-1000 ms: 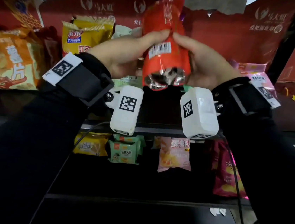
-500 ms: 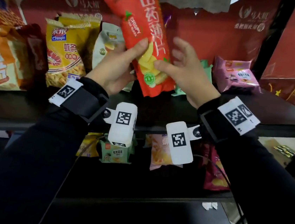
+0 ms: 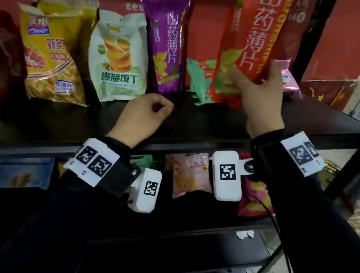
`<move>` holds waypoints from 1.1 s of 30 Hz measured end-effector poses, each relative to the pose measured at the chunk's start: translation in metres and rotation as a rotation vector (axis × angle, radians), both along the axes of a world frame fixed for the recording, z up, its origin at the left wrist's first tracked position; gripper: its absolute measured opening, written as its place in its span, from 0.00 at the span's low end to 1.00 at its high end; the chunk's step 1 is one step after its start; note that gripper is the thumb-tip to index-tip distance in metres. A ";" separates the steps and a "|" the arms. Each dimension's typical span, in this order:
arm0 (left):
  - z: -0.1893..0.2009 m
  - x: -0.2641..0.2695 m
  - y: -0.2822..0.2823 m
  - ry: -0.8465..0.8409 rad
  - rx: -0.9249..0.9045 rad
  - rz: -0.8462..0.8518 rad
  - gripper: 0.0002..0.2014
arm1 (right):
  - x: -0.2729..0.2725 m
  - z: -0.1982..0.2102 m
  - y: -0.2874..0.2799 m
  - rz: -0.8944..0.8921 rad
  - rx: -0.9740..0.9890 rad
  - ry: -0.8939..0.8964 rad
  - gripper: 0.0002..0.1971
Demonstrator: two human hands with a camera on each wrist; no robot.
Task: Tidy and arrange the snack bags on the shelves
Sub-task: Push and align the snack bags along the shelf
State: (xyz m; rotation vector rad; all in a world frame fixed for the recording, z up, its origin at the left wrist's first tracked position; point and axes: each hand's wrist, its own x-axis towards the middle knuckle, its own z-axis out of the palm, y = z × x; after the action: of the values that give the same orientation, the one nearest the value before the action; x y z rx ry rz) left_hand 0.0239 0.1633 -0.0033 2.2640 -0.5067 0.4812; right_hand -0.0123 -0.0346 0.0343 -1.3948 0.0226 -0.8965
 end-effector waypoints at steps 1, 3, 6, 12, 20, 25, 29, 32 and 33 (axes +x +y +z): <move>-0.002 0.000 0.001 0.019 0.023 0.003 0.04 | 0.000 -0.002 -0.009 -0.070 0.001 0.008 0.28; -0.001 0.000 0.001 0.067 0.019 -0.005 0.04 | 0.003 -0.006 -0.028 -0.220 -0.028 0.049 0.32; 0.000 -0.002 0.000 0.102 0.032 -0.013 0.03 | 0.009 -0.014 -0.049 -0.365 -0.117 0.143 0.32; -0.001 -0.002 -0.002 0.087 0.098 -0.006 0.01 | 0.016 -0.022 -0.055 -0.427 -0.162 0.279 0.36; -0.002 -0.004 -0.001 0.077 0.097 -0.011 0.02 | 0.019 -0.027 -0.064 -0.531 -0.278 0.456 0.37; -0.003 -0.003 0.000 0.091 0.080 -0.012 0.01 | 0.018 -0.026 -0.062 -0.529 -0.317 0.468 0.36; -0.004 -0.001 0.001 0.112 0.063 -0.019 0.01 | 0.018 -0.025 -0.062 -0.547 -0.344 0.495 0.38; -0.003 0.000 0.001 0.111 0.072 -0.014 0.01 | 0.020 -0.026 -0.063 -0.537 -0.340 0.518 0.38; -0.003 -0.001 0.001 0.105 0.075 -0.013 0.01 | 0.020 -0.026 -0.062 -0.532 -0.336 0.520 0.38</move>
State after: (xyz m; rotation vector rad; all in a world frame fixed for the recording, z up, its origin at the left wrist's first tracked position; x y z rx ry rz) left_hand 0.0233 0.1638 -0.0067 2.3420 -0.4925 0.3395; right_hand 0.0077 -0.0971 0.0085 -1.9557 0.6925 -0.9698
